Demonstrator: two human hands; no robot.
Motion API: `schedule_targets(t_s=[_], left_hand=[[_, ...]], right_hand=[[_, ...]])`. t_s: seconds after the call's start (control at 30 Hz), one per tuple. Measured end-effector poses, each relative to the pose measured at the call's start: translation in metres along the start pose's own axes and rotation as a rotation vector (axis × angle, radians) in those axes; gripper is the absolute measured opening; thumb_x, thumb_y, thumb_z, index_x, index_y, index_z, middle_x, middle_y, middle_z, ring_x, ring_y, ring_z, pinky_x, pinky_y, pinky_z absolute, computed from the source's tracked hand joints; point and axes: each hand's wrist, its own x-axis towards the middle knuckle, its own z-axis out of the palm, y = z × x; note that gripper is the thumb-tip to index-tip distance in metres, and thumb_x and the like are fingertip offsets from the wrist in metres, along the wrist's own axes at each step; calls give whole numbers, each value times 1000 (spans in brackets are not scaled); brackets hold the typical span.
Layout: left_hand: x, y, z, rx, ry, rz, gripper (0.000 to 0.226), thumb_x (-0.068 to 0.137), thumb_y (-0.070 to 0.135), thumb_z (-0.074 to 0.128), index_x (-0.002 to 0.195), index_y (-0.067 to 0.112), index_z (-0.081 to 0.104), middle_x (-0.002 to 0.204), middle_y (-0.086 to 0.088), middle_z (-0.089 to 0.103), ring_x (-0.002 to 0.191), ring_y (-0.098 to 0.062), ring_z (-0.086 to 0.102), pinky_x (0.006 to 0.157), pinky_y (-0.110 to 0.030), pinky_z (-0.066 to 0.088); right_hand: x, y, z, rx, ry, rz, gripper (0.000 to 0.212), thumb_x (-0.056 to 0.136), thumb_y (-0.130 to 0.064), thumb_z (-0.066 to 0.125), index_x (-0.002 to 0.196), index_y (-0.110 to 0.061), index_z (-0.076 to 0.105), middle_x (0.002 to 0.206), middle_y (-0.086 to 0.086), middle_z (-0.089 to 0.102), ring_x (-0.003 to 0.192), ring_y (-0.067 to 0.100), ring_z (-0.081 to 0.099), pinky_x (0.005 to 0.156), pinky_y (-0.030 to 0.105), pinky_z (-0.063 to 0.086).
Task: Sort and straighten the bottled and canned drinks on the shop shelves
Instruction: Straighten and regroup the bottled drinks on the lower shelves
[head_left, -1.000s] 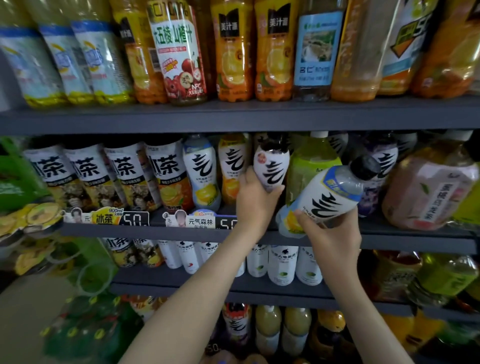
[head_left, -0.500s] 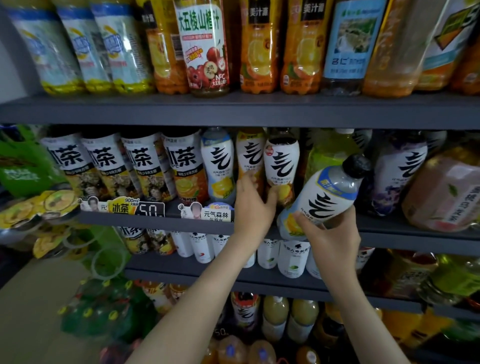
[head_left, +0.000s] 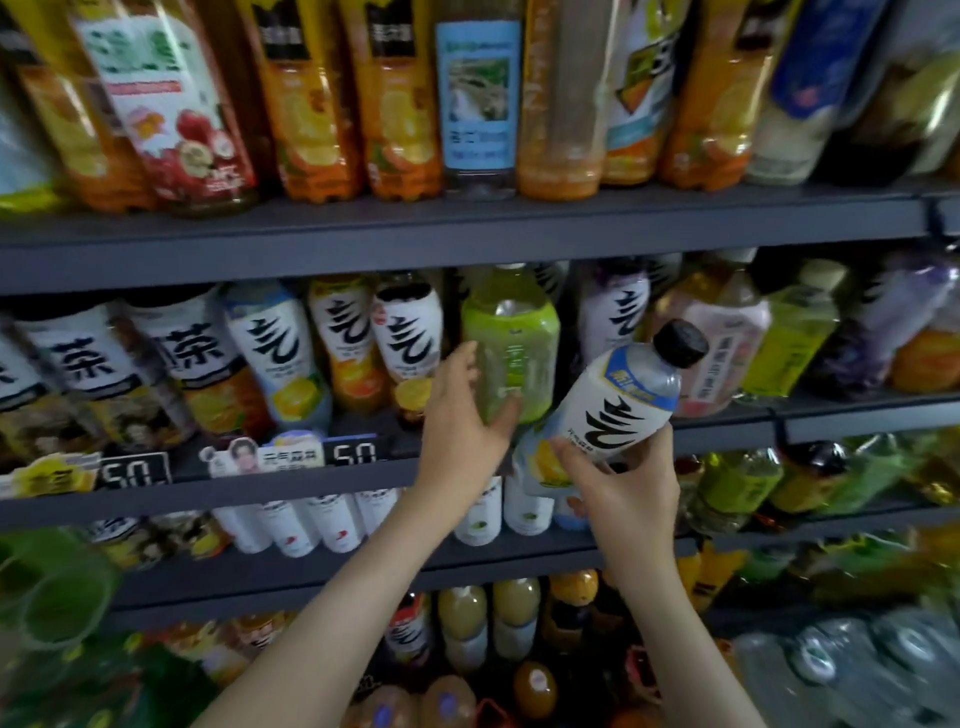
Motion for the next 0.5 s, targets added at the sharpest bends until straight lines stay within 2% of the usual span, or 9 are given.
schedule_targets(t_s=[0.07,0.13,0.23,0.43,0.5], left_hand=[[15,8,14,76,46,-49,90,81,40,70,149,13,17,149,-9,27,138,-21,27,111,-31,26],[31,16,26,109,76,-90,107,76,46,74,151,13,5,155,-12,14,143,-23,13,113,-35,20],[49,20,41,92,131,-126,116,69,53,77,151,17,2,150,-14,19,138,-29,23,109,-38,28],[53,20,56,139,264,-110,104,66,47,79,144,8,21,136,-16,32,125,-34,38,100,-42,40],[56,19,52,140,272,-112,104,65,45,80,142,7,22,136,-15,32,122,-32,40,98,-37,40]], right_hand=[[5,4,-16,12,15,-6,69,72,-13,82,129,-27,46,112,-25,59,98,-13,58,86,26,54],[9,8,-29,11,21,-14,69,73,-11,81,130,-25,46,113,-23,59,99,-13,58,82,16,53],[13,12,-42,15,34,-25,63,73,-6,80,122,-26,47,108,-23,58,93,-18,57,72,4,48],[19,11,-57,49,39,-21,59,74,-3,78,119,-23,46,105,-20,58,83,-23,56,57,3,46],[21,9,-61,40,40,-30,59,73,-4,79,118,-25,47,106,-20,58,86,-22,56,61,2,46]])
